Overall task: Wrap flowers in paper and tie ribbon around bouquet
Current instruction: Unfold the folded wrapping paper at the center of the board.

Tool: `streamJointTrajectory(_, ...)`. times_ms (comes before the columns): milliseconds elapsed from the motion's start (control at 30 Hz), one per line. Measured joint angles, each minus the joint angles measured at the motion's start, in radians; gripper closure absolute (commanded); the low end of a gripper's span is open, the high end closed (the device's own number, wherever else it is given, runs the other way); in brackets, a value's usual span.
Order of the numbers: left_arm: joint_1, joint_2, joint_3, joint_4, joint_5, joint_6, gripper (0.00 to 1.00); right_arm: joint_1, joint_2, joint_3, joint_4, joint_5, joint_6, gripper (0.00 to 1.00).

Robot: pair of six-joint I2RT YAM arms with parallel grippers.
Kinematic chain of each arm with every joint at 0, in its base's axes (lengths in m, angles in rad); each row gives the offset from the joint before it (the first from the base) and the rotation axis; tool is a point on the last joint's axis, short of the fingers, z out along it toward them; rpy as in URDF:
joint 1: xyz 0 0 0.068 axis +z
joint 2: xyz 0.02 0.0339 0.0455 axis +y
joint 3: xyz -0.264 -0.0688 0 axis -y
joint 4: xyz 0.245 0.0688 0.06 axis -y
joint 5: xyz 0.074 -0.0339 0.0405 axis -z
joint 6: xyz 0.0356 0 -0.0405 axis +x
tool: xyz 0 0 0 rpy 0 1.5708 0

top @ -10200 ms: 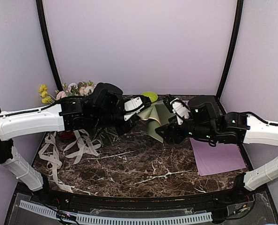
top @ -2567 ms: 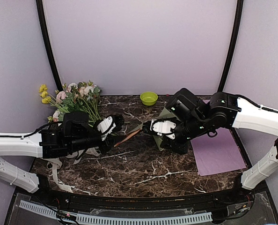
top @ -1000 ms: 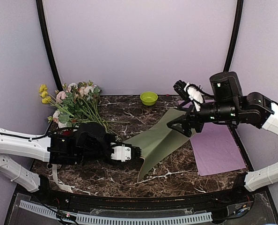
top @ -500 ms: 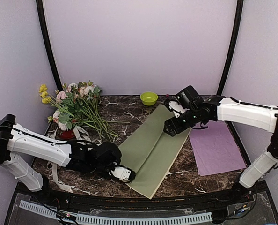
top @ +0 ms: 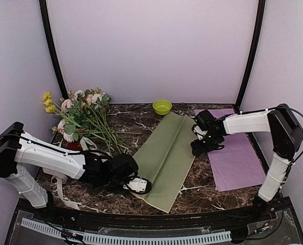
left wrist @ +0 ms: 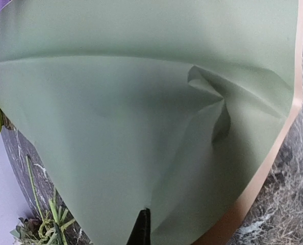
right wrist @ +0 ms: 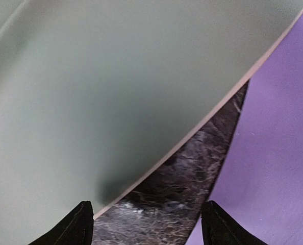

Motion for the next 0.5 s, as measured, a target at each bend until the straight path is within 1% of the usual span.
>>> streamJointTrajectory(133,0.005,0.005,0.076,-0.002,0.005,-0.099,1.00,-0.032,-0.030,-0.022,0.006,-0.027,0.010,0.32)
streamJointTrajectory(267,0.005,0.028,0.148,-0.004,0.006,-0.171,1.00,-0.014,-0.192,-0.099,0.050,-0.148,0.032,0.33)
streamJointTrajectory(367,0.005,0.053,0.177,-0.019,0.000,-0.209,1.00,0.024,-0.348,-0.208,0.173,-0.284,0.111,0.34)
streamJointTrajectory(433,0.005,0.069,0.200,-0.028,-0.015,-0.233,1.00,0.052,-0.418,-0.286,0.293,-0.385,0.192,0.35)
streamJointTrajectory(500,0.005,0.075,0.221,-0.029,-0.029,-0.252,1.00,0.078,-0.462,-0.367,0.432,-0.494,0.294,0.33)
